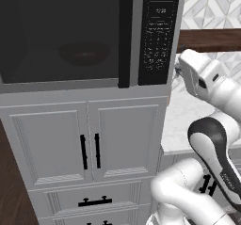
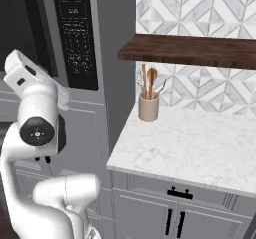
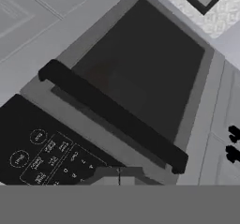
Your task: Open the microwave, place the bowl with waffle inside the microwave, then close the microwave door and turn it on.
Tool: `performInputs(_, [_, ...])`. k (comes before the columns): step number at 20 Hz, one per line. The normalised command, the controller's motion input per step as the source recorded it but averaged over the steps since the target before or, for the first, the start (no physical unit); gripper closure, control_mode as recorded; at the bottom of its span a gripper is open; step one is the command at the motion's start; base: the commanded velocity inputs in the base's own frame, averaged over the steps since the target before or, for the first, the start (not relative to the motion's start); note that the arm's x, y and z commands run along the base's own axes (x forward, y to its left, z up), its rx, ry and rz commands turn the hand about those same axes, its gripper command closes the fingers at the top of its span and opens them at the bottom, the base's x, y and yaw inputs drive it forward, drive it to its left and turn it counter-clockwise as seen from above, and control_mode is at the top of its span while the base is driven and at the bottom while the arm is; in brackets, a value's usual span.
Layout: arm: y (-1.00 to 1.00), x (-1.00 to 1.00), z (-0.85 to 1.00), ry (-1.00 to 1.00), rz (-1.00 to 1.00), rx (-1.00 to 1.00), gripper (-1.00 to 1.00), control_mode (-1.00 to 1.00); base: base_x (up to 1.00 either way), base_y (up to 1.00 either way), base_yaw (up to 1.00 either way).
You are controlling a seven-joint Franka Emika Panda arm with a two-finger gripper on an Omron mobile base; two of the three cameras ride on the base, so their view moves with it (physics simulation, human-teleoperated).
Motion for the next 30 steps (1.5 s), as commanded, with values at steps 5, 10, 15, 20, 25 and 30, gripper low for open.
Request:
performInputs(5, [-0.94,0.09,-0.18,0.06,0.02,0.38,1.0,-1.0,0.0,0.0,0.0])
performInputs(10, [-0.31,0.0,-0.28,0.01,0.0,0.03,1.0,-1.0,0.0,0.0,0.0])
performInputs(15, [0.02,0.01,-0.64,0.18,0.0,0.0,1.0,-1.0,0.0,0.0,0.0])
performInputs(20, [0.18,0.35,-0.71,0.17,0.0,0.0,1.0,-1.0,0.0,0.0,0.0])
performInputs(25, [0.35,0.54,-0.55,0.03,-0.03,0.0,1.0,-1.0,0.0,0.0,0.0])
performInputs(30, [0.3,0.61,-0.28,0.0,-0.05,0.0,1.0,-1.0,0.0,0.0,0.0])
